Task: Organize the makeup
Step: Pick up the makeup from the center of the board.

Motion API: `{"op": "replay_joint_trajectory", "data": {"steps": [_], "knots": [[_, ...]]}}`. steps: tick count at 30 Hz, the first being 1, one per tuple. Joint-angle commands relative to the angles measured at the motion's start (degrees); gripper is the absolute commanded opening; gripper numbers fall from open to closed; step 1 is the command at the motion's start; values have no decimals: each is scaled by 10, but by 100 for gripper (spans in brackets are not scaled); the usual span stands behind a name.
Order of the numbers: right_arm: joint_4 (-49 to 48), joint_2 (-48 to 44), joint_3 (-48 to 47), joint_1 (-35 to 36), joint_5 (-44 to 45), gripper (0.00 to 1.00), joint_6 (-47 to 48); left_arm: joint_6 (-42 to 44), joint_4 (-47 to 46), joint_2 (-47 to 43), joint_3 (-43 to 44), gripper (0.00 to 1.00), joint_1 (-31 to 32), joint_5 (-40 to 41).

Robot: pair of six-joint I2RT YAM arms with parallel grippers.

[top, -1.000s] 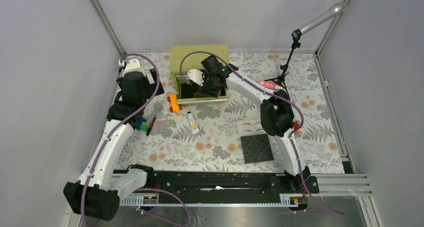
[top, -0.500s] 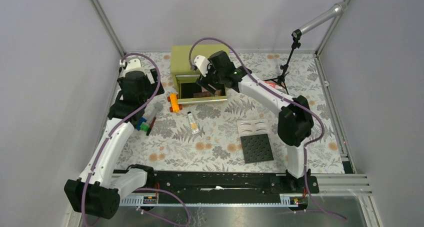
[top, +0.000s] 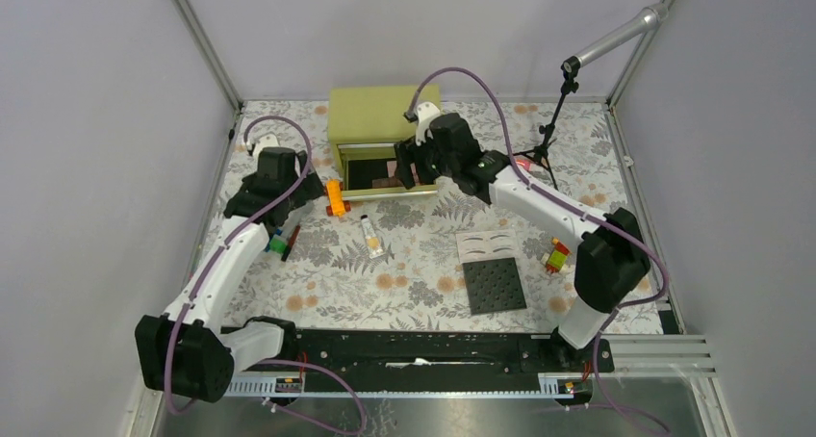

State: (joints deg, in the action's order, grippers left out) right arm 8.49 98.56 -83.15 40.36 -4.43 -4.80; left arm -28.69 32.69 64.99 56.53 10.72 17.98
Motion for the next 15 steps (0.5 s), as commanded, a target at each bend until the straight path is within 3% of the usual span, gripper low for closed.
{"op": "replay_joint_trajectory", "data": {"steps": [1, 6, 15], "knots": [[-47, -72, 72, 5, -24, 75, -61, -77, -17, -6, -55, 91, -3, -32], [-49, -123, 136, 4, -26, 75, -71, -101, -60, 36, -95, 87, -3, -59], [-54, -164, 187, 5, -54, 75, -82, -121, -100, 94, -140, 81, -4, 63]]}}
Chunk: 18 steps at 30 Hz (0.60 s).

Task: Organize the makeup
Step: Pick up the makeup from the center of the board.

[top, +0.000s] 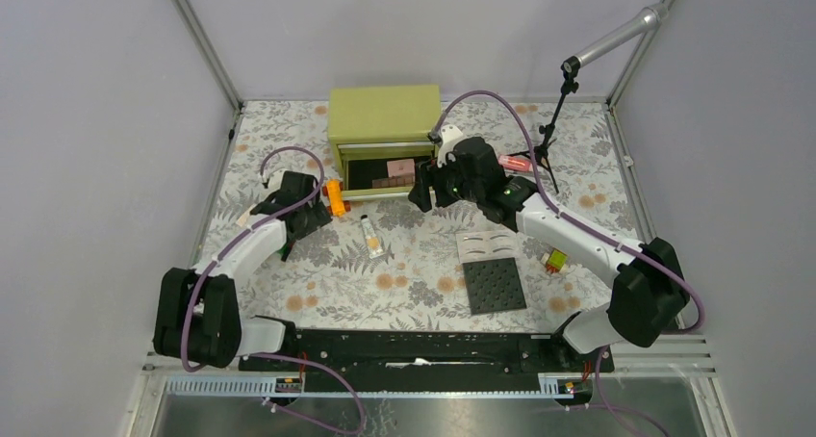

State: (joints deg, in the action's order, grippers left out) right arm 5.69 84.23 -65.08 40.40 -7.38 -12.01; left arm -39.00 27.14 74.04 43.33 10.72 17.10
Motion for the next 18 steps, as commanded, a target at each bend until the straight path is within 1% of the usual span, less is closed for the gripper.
{"op": "replay_joint_trajectory", "data": {"steps": [1, 7, 14, 18], "knots": [[-24, -19, 5, 4, -27, 75, -8, -19, -45, 5, -11, 81, -4, 81], [-17, -19, 2, 4, -31, 74, 0, -16, -55, 19, -21, 82, -12, 135], [-11, -18, 2, 4, -43, 75, 4, -13, -91, 75, -22, 82, -24, 118], [-6, -16, -1, 3, -47, 75, 10, -13, -118, 92, -32, 82, -29, 106]]}}
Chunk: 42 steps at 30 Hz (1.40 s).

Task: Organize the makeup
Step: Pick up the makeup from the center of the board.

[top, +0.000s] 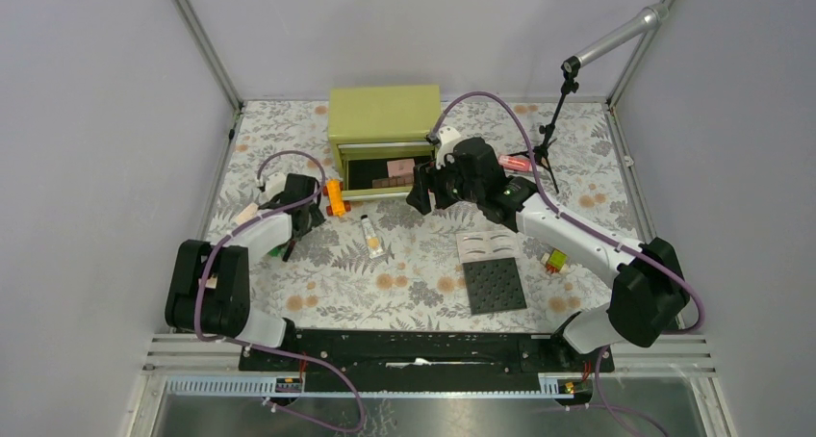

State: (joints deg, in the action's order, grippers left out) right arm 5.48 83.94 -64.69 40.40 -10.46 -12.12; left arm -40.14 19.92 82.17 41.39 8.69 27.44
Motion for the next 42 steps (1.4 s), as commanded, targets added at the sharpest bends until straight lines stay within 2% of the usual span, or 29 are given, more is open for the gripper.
{"op": "replay_joint_trajectory", "data": {"steps": [1, 8, 11, 14, 16, 26, 27, 28, 31, 34, 39, 42], "knots": [[0, -12, -7, 4, -17, 75, 14, -2, -51, 15, -15, 82, -11, 1], [4, -10, -12, 3, -19, 75, 14, -3, -57, 30, -15, 81, -18, -25], [2, -10, -10, 4, -20, 75, 14, 0, -63, 42, -18, 75, -18, -55], [-2, -12, -7, 4, -19, 75, 14, 2, -72, 51, -24, 64, -18, -100], [-5, -12, -3, 4, -17, 75, 12, -3, -79, 46, -34, 62, -19, -122], [-9, -18, 3, 4, -11, 75, 11, -6, -84, 26, -57, 61, -18, -194], [-9, -18, 3, 4, -11, 75, 11, -11, -83, 25, -59, 64, -18, -198], [-10, -20, 3, 4, -11, 75, 10, -13, -83, 24, -62, 72, -18, -204], [-9, -23, 5, 4, -10, 75, 8, -21, -76, 30, -68, 76, -17, -218], [-10, -27, 7, 4, -11, 75, 7, -33, -75, 32, -83, 76, -17, -235], [-10, -33, 10, 4, -10, 76, 6, -40, -66, 14, -106, 65, -4, -247], [-10, -35, 11, 4, -10, 76, 5, -43, -48, -8, -116, 63, 13, -243]]}}
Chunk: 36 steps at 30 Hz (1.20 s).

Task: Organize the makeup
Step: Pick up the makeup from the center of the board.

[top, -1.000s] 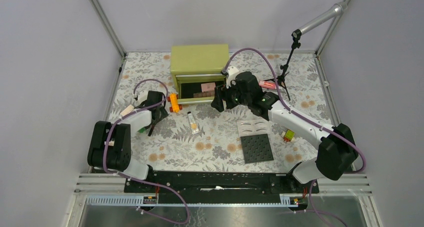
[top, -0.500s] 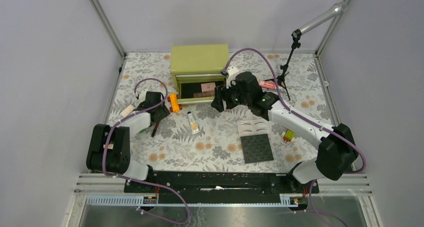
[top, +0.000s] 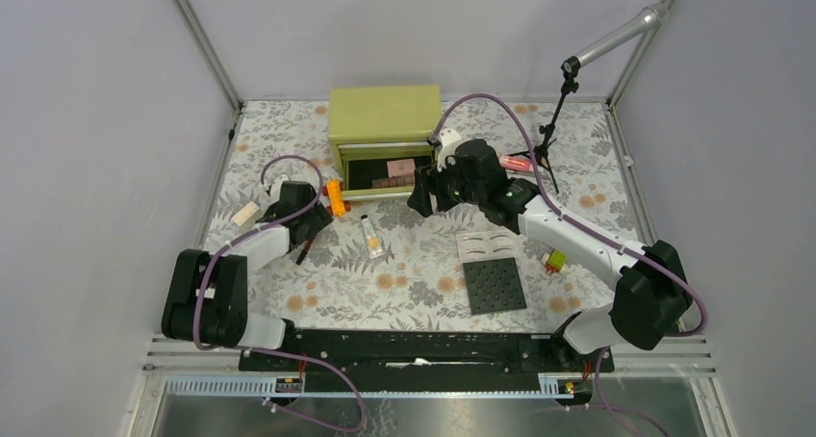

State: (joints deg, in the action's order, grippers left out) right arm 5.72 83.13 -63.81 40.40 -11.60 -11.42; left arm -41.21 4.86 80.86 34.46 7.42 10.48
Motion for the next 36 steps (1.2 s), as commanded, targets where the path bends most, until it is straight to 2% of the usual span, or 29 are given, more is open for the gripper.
{"op": "replay_joint_trajectory", "data": {"steps": [1, 13, 19, 27, 31, 36], "knots": [[-14, -28, 2, 4, 1, 76, -2, -35, 109, -2, -50, 63, 31, -72], [-26, -42, 14, 4, -8, 79, -19, -53, 158, -46, -83, 65, 84, -66], [-28, -45, 16, 4, -4, 80, -21, -75, 160, -58, -80, 72, 97, -42], [-28, -41, 19, 3, 2, 81, -25, -51, 189, -84, -25, 75, 97, 5], [-16, -28, 22, 4, 13, 81, -50, -42, 196, -82, -11, 77, 97, 11], [-48, -12, 59, 4, -7, 81, -121, -13, 185, -97, -15, 74, 98, -18]]}}
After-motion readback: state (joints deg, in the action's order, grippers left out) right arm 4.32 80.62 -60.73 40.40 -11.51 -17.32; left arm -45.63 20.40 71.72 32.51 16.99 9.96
